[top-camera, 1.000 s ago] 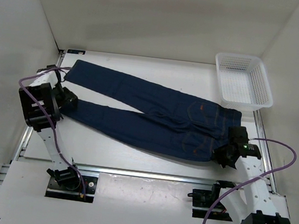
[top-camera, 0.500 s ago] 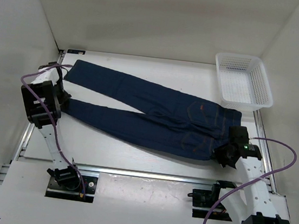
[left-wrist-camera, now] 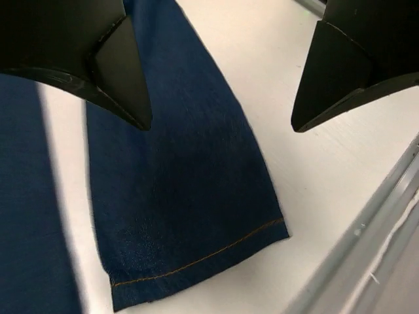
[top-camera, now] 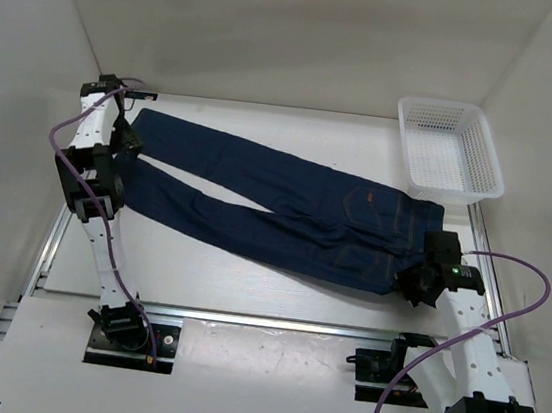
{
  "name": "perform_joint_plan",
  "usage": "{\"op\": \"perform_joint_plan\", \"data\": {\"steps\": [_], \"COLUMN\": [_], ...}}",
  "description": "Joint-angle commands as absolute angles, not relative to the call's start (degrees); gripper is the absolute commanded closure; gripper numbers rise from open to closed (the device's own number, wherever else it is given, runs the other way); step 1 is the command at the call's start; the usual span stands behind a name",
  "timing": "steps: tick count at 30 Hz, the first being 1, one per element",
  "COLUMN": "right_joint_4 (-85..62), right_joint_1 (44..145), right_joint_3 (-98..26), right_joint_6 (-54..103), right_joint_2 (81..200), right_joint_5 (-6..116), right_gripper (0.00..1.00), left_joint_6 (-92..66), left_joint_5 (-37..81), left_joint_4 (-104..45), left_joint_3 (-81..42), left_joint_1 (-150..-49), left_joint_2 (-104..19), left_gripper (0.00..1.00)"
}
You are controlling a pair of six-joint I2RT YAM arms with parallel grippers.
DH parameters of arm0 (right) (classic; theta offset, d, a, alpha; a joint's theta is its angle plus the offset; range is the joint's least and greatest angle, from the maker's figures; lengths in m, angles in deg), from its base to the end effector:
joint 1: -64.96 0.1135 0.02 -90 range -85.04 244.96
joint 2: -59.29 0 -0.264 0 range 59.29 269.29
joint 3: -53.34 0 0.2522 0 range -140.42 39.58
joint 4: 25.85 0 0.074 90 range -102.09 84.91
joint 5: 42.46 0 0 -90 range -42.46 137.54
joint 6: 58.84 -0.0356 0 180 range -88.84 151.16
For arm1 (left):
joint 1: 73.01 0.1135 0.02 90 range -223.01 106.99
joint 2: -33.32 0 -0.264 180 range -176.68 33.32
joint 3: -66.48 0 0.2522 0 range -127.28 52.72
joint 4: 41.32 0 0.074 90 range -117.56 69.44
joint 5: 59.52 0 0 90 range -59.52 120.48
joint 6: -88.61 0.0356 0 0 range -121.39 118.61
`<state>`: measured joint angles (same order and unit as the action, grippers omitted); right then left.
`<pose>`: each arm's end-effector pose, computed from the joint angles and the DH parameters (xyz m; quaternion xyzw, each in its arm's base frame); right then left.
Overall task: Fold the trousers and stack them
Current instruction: Fold the trousers
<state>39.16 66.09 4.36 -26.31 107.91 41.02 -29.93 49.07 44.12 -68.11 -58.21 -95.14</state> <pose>0.1446 -0.0012 0.2143 0.4708 0.8528 0.0588 0.2182 0.4370 0.1272 0.2413 -0.3768 0.9076 0.1487 0.1105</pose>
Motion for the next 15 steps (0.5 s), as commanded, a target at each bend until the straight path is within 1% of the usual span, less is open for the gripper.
{"op": "perform_joint_plan", "data": {"steps": [1,3,4,5,6,8,9,10,11,12,13,14,15], "right_joint_4": [40.91,40.91,40.91,40.91,40.91,40.91,40.91,40.91,40.91,40.91,40.91,40.91,40.91], "right_joint_1": [65.84,65.31,65.31,65.31,65.31,65.31,65.31,65.31,65.31,65.31,65.31,65.31,65.31], "right_joint_3": [2.32,2.32,2.32,2.32,2.32,2.32,2.32,2.32,2.32,2.32,2.32,2.32,2.32], "right_joint_6": [-25.0,-25.0,-25.0,-25.0,-25.0,-25.0,-25.0,-24.48,-24.48,-24.48,-24.48,-24.48,-24.48], "right_joint_2": [107.1,107.1,107.1,107.1,107.1,107.1,107.1,107.1,107.1,107.1,107.1,107.1,107.1], "right_joint_5": [38.05,38.05,38.05,38.05,38.05,38.05,38.05,38.05,38.05,38.57,38.58,38.58,38.58], "right_gripper": [0.99,0.99,0.99,0.99,0.99,0.99,0.99,0.99,0.99,0.99,0.99,0.99,0.99], "left_joint_6": [-29.34,-29.34,-29.34,-29.86,-29.87,-31.01,-31.88,-31.89,-31.89,-31.28,-31.27,-31.27,-31.27], "left_joint_5": [48.41,49.02,49.03,49.72,49.73,50.26,50.26,49.56,48.08,44.06,42.89,42.88,41.92], "left_joint_4": [46.88,46.27,45.14,45.13,44.17,44.16,43.2,42.15,38.31,36.27,34.77,34.06,34.05], "left_joint_3": [-69.09,-67.53,-66.56,-65.59,-63.58,-59.72,-57.6,-54.88,-52.07,-49.35,-45.4,-44.58,-44.57], "left_joint_1": [-58.6,-58.6,-58.6,-58.6,-58.6,-57.38,-57.37,-56.41,-55.79,-55.01,-53.78,-53.77,-52.98], "left_joint_2": [-94.83,-93.68,-92.98,-91.76,-91.22,-89.74,-88.77,-87.45,-84.65,-83.5,-82.87,-83.48,-84.35], "left_gripper": [0.0,0.0,0.04,0.11,0.23,0.38,0.51,0.69,0.71,0.69,0.5,0.4,0.33]}}
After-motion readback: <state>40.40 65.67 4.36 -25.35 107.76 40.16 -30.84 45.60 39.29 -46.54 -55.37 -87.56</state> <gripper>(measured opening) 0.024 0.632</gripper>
